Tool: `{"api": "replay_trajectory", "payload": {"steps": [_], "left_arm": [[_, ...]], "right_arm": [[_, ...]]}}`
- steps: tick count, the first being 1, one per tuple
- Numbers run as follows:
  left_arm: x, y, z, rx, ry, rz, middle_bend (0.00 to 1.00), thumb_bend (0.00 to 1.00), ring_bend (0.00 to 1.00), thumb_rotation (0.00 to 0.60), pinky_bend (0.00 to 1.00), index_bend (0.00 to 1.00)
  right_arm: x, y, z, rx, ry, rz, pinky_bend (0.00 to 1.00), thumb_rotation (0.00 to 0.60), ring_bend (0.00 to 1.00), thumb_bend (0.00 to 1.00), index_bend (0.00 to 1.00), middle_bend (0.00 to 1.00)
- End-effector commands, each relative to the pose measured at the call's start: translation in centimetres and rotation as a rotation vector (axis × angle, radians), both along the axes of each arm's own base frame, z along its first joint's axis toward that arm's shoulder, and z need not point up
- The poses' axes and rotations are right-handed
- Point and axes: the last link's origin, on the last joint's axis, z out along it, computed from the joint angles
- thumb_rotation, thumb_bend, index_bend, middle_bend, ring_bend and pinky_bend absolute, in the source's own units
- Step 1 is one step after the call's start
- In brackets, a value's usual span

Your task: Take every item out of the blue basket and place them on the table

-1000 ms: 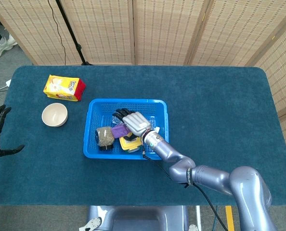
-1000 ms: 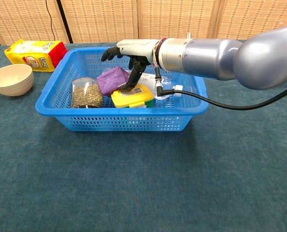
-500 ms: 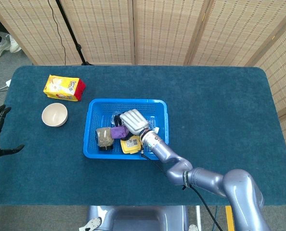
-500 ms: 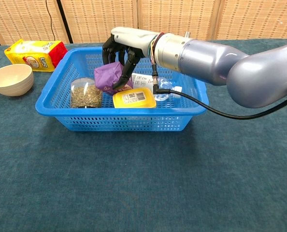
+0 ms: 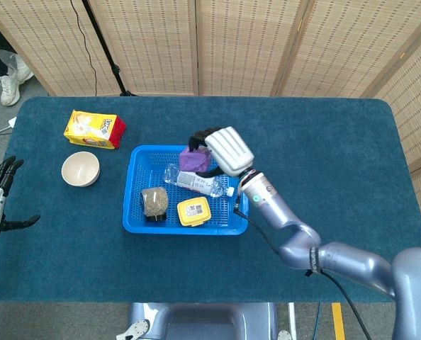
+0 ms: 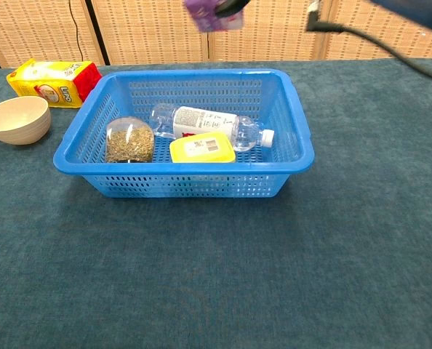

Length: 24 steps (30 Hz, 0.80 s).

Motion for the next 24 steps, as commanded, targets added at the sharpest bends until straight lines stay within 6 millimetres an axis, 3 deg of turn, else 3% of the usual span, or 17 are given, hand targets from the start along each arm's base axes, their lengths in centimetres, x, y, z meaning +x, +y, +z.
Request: {"api": "replay_trajectory", "payload": {"steps": [1,5,10,14,17,19,20,21,23,24], "left_arm": [[0.2,-0.2,-0.1,-0.005,0.001,-0.011,0.00,0.10,0.00,0.600,0.00,0.00],[0.6,-0.5,-0.2,-0.013,0.000,-0.028,0.00,0.10,0.00,0.600,0.00,0.00],[1.0,-0.8,-0.4,-0.018,-0.001,-0.043,0.00,0.10,0.00,0.600,0.00,0.00],[1.2,-0.8,-0.5,-0.024,0.000,-0.049,0.00,0.10,0.00,0.600,0.00,0.00],[1.3,-0.9,-0.6,-0.027,0.002,-0.053,0.00,0.10,0.00,0.600,0.00,0.00],[1.3,-0.9,-0.7,-0.028,0.004,-0.054,0.00,0.10,0.00,0.600,0.00,0.00],[1.3,-1.0,-0.7,-0.029,0.004,-0.054,0.00,0.10,0.00,0.600,0.00,0.00],[1.3,-1.0,-0.7,-0.029,0.005,-0.054,0.00,0.10,0.00,0.600,0.00,0.00],[1.2,-1.0,-0.7,-0.028,0.006,-0.052,0.00,0.10,0.00,0.600,0.00,0.00],[1.2,-1.1,-0.6,-0.028,0.006,-0.051,0.00,0.10,0.00,0.600,0.00,0.00]], "right_arm": [[-5.5,-0.4,5.7,-0.126,0.040,-0.110,0.51,0.600,0.49,0.18,0.60,0.59],[-11.7,-0.3,8.0,-0.150,0.133,-0.234,0.51,0.600,0.49,0.18,0.59,0.59],[-18.5,0.8,8.1,-0.098,0.195,-0.369,0.51,0.600,0.50,0.18,0.59,0.59],[-21.0,1.8,6.7,-0.047,0.223,-0.399,0.51,0.600,0.50,0.18,0.59,0.59],[-21.5,2.3,5.4,-0.009,0.229,-0.391,0.51,0.600,0.48,0.18,0.56,0.57],[-21.4,2.9,4.3,0.063,0.240,-0.375,0.47,0.600,0.40,0.11,0.45,0.48],[-21.3,3.0,4.0,0.088,0.246,-0.374,0.42,0.600,0.30,0.06,0.34,0.37],[-21.2,3.3,3.6,0.133,0.261,-0.372,0.34,0.600,0.18,0.01,0.23,0.23],[-20.3,3.4,3.0,0.193,0.290,-0.357,0.19,0.600,0.03,0.00,0.07,0.05],[-19.8,3.3,3.0,0.201,0.295,-0.349,0.11,0.600,0.00,0.00,0.03,0.01]]}}
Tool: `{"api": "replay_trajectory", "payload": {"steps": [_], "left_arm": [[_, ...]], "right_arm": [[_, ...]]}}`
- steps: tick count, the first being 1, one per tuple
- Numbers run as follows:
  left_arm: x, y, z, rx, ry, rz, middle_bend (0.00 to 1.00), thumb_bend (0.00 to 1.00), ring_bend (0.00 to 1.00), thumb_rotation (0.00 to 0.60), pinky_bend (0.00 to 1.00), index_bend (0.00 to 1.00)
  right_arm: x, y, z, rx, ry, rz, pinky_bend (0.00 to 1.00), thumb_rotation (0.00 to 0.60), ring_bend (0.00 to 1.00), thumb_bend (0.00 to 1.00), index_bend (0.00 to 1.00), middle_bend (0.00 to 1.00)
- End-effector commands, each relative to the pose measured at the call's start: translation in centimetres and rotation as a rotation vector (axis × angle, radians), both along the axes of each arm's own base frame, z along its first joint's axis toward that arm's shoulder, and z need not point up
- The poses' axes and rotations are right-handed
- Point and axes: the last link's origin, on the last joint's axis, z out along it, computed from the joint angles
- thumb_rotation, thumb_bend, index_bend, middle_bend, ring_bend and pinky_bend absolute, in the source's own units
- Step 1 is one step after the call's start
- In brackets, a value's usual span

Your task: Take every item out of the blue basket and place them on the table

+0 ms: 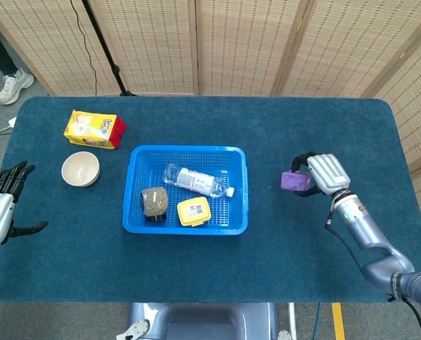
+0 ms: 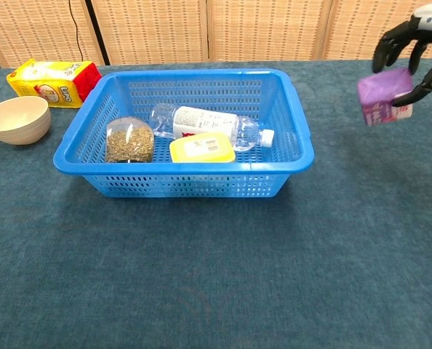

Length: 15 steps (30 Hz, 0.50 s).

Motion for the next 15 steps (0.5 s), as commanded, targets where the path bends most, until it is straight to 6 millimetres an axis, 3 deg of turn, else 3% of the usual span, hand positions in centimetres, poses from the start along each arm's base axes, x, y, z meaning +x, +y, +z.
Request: {"api": "replay_trajectory", "payload": {"steps": [1,3,6,9,13,15], "left_arm": [[-0.1,-0.1,0.1,0.001,-0.002,0.002,0.00,0.10,0.00,0.600,0.00,0.00],[-0.2,-0.1,0.2,0.004,-0.003,0.005,0.00,0.10,0.00,0.600,0.00,0.00],[-0.4,-0.1,0.4,0.008,-0.006,0.010,0.00,0.10,0.00,0.600,0.00,0.00],[-0.6,-0.1,0.6,0.011,-0.009,0.016,0.00,0.10,0.00,0.600,0.00,0.00],[-0.7,0.0,0.5,0.007,-0.006,0.019,0.00,0.10,0.00,0.600,0.00,0.00],[-0.7,0.0,0.4,0.007,-0.004,0.019,0.00,0.10,0.00,0.600,0.00,0.00]], "right_arm": [[1.9,0.3,-0.9,0.108,0.022,0.025,0.07,0.600,0.00,0.00,0.01,0.00],[3.2,0.2,-0.6,0.111,0.009,0.044,0.00,0.600,0.00,0.00,0.00,0.00],[5.5,0.1,0.0,0.106,-0.017,0.082,0.00,0.600,0.00,0.00,0.00,0.00],[9.2,0.2,0.4,0.123,-0.050,0.154,0.00,0.600,0.00,0.00,0.00,0.00],[13.4,1.0,-1.1,0.222,-0.069,0.213,0.00,0.600,0.00,0.00,0.00,0.00],[14.4,1.1,-1.8,0.248,-0.065,0.225,0.00,0.600,0.00,0.00,0.00,0.00]]}}
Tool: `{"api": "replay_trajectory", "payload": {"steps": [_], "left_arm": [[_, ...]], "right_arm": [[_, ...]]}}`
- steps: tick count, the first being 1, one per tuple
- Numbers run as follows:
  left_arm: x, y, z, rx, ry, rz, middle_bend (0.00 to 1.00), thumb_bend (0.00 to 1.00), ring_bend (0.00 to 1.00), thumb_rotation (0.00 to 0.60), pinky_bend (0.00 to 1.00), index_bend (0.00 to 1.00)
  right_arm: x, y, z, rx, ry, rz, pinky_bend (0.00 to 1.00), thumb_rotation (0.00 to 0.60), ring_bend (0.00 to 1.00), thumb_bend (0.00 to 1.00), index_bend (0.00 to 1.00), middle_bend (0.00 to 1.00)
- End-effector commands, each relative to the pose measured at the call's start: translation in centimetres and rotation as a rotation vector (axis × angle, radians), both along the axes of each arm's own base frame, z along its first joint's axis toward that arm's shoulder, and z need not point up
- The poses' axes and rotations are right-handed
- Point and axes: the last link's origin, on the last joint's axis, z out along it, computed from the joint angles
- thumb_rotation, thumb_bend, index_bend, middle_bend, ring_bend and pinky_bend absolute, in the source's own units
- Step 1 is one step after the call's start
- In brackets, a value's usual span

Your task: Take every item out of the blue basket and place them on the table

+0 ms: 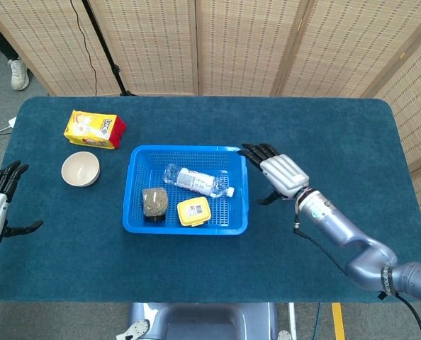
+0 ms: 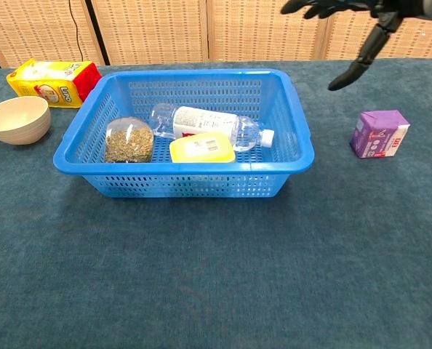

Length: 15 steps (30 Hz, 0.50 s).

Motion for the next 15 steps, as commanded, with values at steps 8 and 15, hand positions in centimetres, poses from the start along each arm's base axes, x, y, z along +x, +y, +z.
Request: {"api": "replay_trajectory", "payload": {"steps": [8,15], "left_arm": [[-0.1,0.3,-0.2,-0.008,0.008,0.011,0.00,0.10,0.00,0.600,0.00,0.00],[-0.4,0.6,-0.2,-0.017,0.002,0.021,0.00,0.10,0.00,0.600,0.00,0.00]], "right_arm": [[6.5,0.5,-7.1,0.167,0.081,0.109,0.00,0.600,0.00,0.00,0.00,0.00],[7.1,0.6,-10.2,0.196,0.130,0.124,0.00,0.600,0.00,0.00,0.00,0.00]]}}
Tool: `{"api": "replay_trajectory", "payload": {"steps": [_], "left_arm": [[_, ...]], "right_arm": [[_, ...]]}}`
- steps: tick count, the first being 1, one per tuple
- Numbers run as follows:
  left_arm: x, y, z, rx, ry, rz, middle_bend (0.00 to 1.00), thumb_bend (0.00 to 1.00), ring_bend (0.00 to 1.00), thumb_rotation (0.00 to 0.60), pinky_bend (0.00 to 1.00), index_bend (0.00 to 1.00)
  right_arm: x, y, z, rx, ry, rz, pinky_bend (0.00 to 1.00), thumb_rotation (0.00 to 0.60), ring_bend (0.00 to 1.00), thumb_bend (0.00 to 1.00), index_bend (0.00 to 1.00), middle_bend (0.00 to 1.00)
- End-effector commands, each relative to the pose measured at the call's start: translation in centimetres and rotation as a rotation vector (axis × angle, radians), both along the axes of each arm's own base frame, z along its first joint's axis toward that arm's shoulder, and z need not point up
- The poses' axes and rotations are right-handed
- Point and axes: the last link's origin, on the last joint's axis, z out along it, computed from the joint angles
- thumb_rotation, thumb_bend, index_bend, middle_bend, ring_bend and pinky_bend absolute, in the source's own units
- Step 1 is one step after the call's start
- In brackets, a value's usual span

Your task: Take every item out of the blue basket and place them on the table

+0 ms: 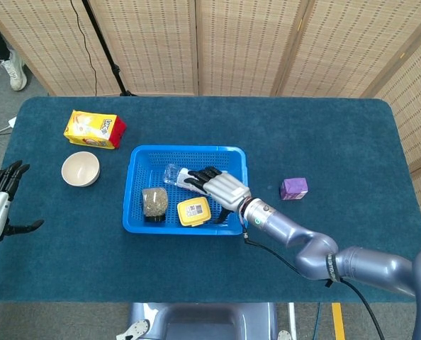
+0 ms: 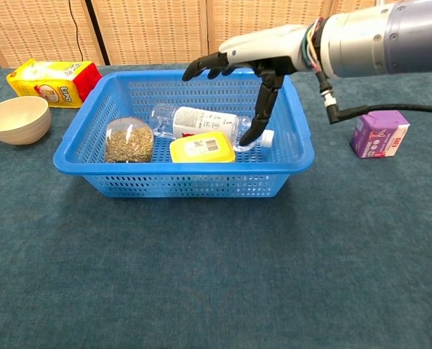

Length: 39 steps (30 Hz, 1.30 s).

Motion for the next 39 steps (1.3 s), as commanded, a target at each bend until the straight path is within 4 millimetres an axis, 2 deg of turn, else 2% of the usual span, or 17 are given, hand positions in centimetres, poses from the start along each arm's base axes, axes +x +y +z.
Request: {"api": "replay_trajectory", "payload": {"steps": [1,18,22,25,26,30,32,36,39], "left_arm": [[-0.1,0.1,0.0,-0.005,-0.001,0.003,0.00,0.10,0.00,0.600,0.00,0.00],[-0.2,0.6,-0.2,-0.018,-0.005,0.015,0.00,0.10,0.00,0.600,0.00,0.00],[-0.2,0.7,-0.1,-0.018,-0.005,0.017,0.00,0.10,0.00,0.600,0.00,0.00],[-0.3,0.7,-0.1,-0.017,-0.007,0.018,0.00,0.10,0.00,0.600,0.00,0.00],[-0.3,0.7,-0.1,-0.017,-0.007,0.019,0.00,0.10,0.00,0.600,0.00,0.00],[-0.3,0.7,-0.1,-0.018,-0.009,0.019,0.00,0.10,0.00,0.600,0.00,0.00],[-0.3,0.6,-0.1,-0.019,-0.009,0.018,0.00,0.10,0.00,0.600,0.00,0.00],[-0.3,0.5,-0.1,-0.020,-0.010,0.015,0.00,0.10,0.00,0.600,0.00,0.00],[-0.2,0.5,0.0,-0.019,-0.010,0.013,0.00,0.10,0.00,0.600,0.00,0.00]], "right_arm": [[0.3,0.2,-1.2,0.017,0.023,0.012,0.00,0.600,0.00,0.00,0.00,0.00],[0.4,-0.2,-5.0,0.030,0.130,0.054,0.00,0.600,0.00,0.00,0.00,0.00],[0.3,0.1,-5.9,0.016,0.116,0.059,0.06,0.600,0.00,0.00,0.05,0.00],[0.3,0.1,-6.5,-0.012,0.085,0.065,0.14,0.600,0.05,0.00,0.16,0.11],[0.4,0.2,-6.6,-0.025,0.068,0.066,0.19,0.600,0.13,0.00,0.25,0.22],[0.8,0.4,-6.9,-0.079,-0.002,0.082,0.30,0.600,0.39,0.00,0.52,0.52],[0.8,0.5,-6.8,-0.091,-0.018,0.090,0.32,0.600,0.43,0.02,0.57,0.58],[0.8,0.4,-6.3,-0.102,-0.039,0.091,0.32,0.600,0.46,0.11,0.58,0.60],[1.1,0.4,-5.4,-0.122,-0.069,0.096,0.32,0.600,0.47,0.14,0.58,0.61]]}}
